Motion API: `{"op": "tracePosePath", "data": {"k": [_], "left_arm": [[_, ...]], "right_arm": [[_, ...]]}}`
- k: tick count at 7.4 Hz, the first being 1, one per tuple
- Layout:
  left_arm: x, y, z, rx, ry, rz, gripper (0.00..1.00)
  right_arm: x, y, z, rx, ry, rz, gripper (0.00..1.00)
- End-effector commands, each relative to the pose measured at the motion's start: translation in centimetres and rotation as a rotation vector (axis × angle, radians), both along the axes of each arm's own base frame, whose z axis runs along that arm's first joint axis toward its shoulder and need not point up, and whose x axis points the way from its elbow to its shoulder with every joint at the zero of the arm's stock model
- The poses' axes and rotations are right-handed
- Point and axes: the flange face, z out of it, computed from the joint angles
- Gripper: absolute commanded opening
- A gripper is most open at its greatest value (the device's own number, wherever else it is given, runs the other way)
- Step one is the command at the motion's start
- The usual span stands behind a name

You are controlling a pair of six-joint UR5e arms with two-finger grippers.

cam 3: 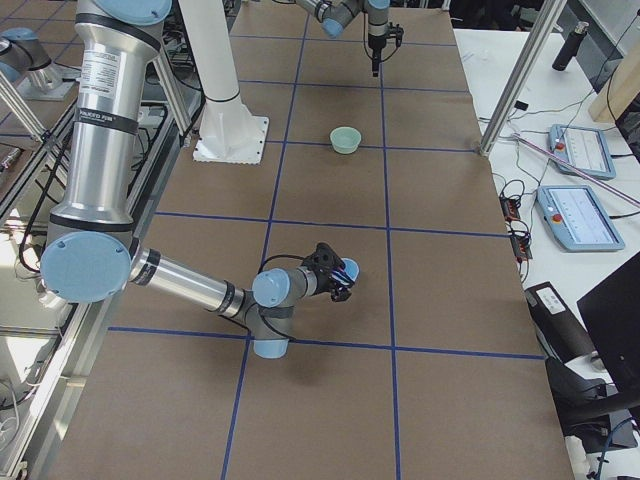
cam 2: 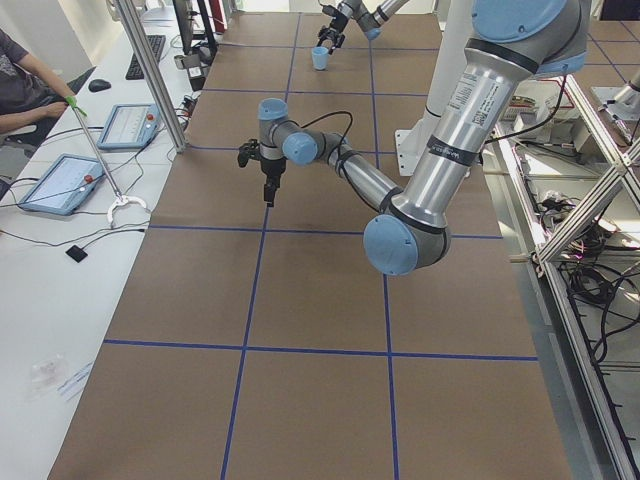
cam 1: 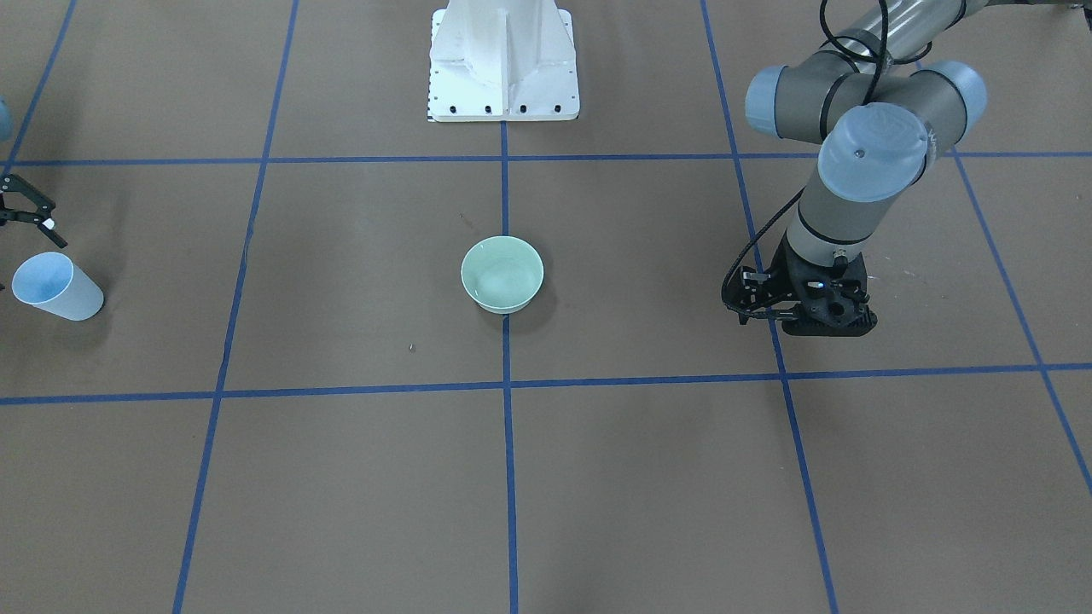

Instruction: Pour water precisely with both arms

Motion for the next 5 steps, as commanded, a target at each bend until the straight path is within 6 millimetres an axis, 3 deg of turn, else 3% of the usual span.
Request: {"op": "tracePosePath", "data": {"k": [1,2,3,4,5], "left_arm": [[0.0,0.0,0.0,0.000,0.000,0.000,0.99],[-0.1,0.1,-0.2,0.003,0.004,0.000,0.99],[-0.1,0.2,0.0,0.001,0.003,0.002,0.99],[-0.2,0.2,0.2,0.003,-0.001,0.008,0.99],[-0.5,0.0,0.4,0.004,-0.003,0.007,0.99]], "right_arm": [[4.5,-2.2,-0.5,-0.059,-0.006,0.012,0.99],[5.4,-2.9,-0.4,-0.126,-0.020,0.044,0.99],[6.2,-5.5,-1.7,-0.146,-0.036,0.082,0.99],[5.6,-7.7,-2.4,-0.185,-0.023,0.085,1.00],[5.4,-8.5,-2.1,-0.239,-0.010,0.094,1.00]]}}
